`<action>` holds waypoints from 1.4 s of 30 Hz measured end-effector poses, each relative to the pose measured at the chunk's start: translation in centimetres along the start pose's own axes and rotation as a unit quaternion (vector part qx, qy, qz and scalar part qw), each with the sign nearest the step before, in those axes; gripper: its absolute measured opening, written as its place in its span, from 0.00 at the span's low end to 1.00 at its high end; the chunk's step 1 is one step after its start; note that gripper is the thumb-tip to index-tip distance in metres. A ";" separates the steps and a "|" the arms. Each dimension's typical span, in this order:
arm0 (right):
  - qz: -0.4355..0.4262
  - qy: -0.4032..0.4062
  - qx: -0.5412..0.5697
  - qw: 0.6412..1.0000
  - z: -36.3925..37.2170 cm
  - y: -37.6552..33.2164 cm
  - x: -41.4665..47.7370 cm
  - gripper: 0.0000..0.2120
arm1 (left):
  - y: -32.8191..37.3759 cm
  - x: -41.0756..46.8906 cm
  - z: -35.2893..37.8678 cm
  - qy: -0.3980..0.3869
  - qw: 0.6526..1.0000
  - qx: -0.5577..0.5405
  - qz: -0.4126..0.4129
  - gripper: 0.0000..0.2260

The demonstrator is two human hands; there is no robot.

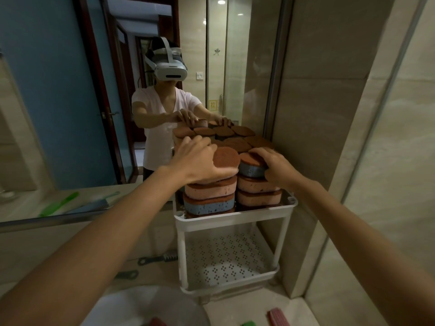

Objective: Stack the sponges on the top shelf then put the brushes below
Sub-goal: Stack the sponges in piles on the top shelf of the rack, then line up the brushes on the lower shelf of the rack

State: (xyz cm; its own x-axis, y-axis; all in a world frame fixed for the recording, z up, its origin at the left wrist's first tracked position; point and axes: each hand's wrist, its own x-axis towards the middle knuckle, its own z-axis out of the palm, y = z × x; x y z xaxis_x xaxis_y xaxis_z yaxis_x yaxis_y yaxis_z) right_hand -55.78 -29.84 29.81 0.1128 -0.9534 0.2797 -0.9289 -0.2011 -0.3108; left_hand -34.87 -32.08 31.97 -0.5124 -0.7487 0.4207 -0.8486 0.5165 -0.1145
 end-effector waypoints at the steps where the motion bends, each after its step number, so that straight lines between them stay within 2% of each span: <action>1: -0.001 -0.002 -0.003 1.000 0.1 -0.1 0.0 0.31 | 0.1 0.0 -0.1 -0.018 1.000 0.021 0.013 0.35; 3: -0.001 -0.002 -0.003 1.000 0.1 -0.1 0.0 0.31 | 0.0 -0.1 -0.2 -0.033 0.999 -0.020 0.022 0.37; 5: 0.002 -0.001 0.001 1.000 0.0 -0.1 0.0 0.30 | -0.5 -0.1 -0.4 -0.019 0.994 -0.104 0.018 0.36; 7: 0.002 -0.002 0.004 1.000 -0.1 0.0 0.0 0.30 | -1.0 -0.3 -0.5 -0.009 0.990 -0.143 0.020 0.34; 12: 0.002 0.001 0.005 1.000 0.1 -0.3 0.0 0.30 | -1.0 -0.6 0.3 -0.065 0.986 -0.149 0.028 0.29; 15: -0.002 0.001 -0.004 1.000 0.1 -0.3 0.1 0.30 | -0.5 -0.8 0.9 -0.060 0.986 -0.155 0.028 0.27; 18: 0.002 0.001 -0.006 1.000 0.1 -0.2 0.0 0.30 | -0.1 -0.9 0.8 -0.049 0.990 -0.132 0.026 0.26; 21: -0.004 -0.001 -0.009 1.000 0.2 -0.3 -0.1 0.30 | 0.5 -1.3 1.0 -0.022 0.999 -0.013 0.048 0.26; 24: -0.008 0.002 -0.038 0.999 0.3 -0.4 -0.3 0.29 | 0.9 -1.8 1.6 0.008 0.995 0.083 0.060 0.32; 29: -0.023 0.044 -0.158 0.986 1.2 -0.7 -0.5 0.31 | 1.7 -1.9 2.0 0.004 0.993 0.109 0.035 0.33; 31: -0.035 0.074 -0.161 0.984 1.5 -1.2 -1.1 0.31 | 2.1 -2.4 2.0 0.045 0.995 0.089 0.019 0.32; 33: -0.074 0.136 -0.134 0.979 2.3 -1.9 -2.2 0.30 | 2.6 -3.2 1.9 0.107 0.993 0.039 -0.011 0.31; 36: -0.146 0.296 -0.047 0.943 5.1 -2.7 -5.0 0.21 | 4.1 -5.3 2.6 0.232 0.972 -0.028 -0.036 0.20; 38: -0.174 0.350 0.026 0.920 7.6 -3.5 -7.8 0.17 | 5.3 -7.7 3.7 0.282 0.955 -0.077 -0.048 0.14; 40: -0.177 0.325 0.079 0.926 10.8 -3.8 -11.1 0.19 | 6.7 -10.9 6.2 0.282 0.947 -0.134 -0.078 0.12; 42: -0.118 0.230 0.119 0.959 14.9 -3.2 -14.7 0.19 | 8.3 -14.6 9.7 0.234 0.945 -0.192 -0.126 0.13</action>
State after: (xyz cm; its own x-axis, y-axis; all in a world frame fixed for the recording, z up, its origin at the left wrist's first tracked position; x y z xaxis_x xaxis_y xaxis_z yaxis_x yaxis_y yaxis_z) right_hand -49.23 -18.55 13.15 0.0913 -0.6864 0.7214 -0.7837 -0.4965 -0.3733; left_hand -35.65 -20.89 16.14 -0.1098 -0.6482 0.7535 -0.7792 0.5268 0.3396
